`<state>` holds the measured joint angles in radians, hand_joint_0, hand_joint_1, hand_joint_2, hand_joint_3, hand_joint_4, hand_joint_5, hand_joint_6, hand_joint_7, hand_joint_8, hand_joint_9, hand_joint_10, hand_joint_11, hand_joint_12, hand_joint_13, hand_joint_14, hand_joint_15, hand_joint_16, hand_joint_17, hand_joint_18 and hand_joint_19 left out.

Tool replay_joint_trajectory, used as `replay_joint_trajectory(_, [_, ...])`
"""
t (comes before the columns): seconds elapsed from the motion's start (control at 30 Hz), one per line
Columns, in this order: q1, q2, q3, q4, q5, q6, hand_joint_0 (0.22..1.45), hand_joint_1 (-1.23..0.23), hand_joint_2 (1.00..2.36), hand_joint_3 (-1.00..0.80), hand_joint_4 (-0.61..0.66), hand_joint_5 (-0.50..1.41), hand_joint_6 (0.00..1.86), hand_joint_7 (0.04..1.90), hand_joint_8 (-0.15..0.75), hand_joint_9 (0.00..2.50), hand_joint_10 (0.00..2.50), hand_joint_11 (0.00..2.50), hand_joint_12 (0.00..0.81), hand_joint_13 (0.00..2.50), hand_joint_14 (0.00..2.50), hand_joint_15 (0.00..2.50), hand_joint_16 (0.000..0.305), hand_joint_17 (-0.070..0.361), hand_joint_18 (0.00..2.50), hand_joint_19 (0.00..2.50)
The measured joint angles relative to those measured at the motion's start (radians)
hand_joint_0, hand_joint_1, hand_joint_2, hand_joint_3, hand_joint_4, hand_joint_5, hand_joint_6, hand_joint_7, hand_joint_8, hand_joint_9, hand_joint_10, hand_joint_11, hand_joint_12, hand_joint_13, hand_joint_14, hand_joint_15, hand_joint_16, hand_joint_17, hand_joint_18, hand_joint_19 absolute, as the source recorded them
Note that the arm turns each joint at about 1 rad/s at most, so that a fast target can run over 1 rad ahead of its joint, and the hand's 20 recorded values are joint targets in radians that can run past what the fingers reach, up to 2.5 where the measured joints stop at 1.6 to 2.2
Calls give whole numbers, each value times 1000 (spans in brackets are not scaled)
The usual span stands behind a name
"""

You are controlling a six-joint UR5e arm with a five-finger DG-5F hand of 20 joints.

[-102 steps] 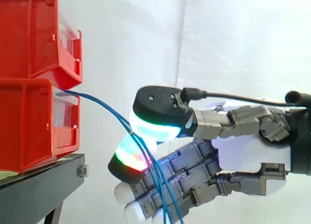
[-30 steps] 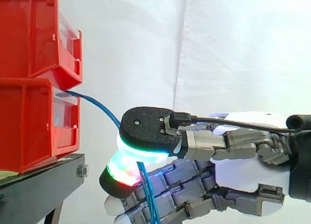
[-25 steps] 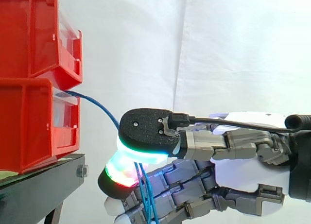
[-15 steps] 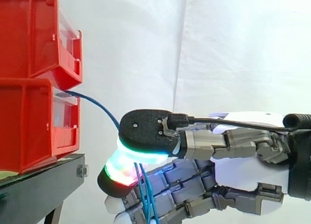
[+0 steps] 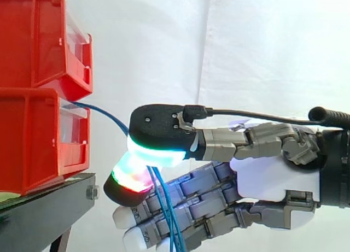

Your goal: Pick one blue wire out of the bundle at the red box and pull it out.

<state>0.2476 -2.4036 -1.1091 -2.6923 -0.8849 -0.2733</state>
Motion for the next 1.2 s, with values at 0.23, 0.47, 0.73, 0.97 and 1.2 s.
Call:
replay_joint_trajectory(0.23, [-1, 11, 15, -59, -5, 50, 674, -863, 1009, -385, 246, -148, 760, 917, 300, 954, 14, 450, 368, 808, 12, 332, 48, 107, 705, 535])
replay_joint_trajectory(0.47, [-5, 48, 15, -167, -6, 60, 757, -900, 1011, -363, 118, -194, 865, 826, 276, 869, 18, 484, 361, 817, 13, 350, 48, 108, 740, 509])
replay_joint_trajectory(0.73, [-9, 71, 16, -245, -11, 96, 746, -910, 1004, -445, 214, -185, 862, 791, 274, 918, 15, 504, 355, 838, 15, 357, 48, 107, 750, 521])
replay_joint_trajectory(0.97, [-11, 75, 16, -260, -21, 122, 666, -832, 1001, -485, 269, -163, 812, 916, 273, 969, 15, 448, 361, 839, 13, 362, 48, 108, 737, 547])
replay_joint_trajectory(1.2, [-16, 82, 16, -267, -22, 132, 654, -810, 1010, -358, 107, -148, 779, 1108, 244, 989, 14, 418, 362, 843, 13, 370, 48, 107, 727, 561])
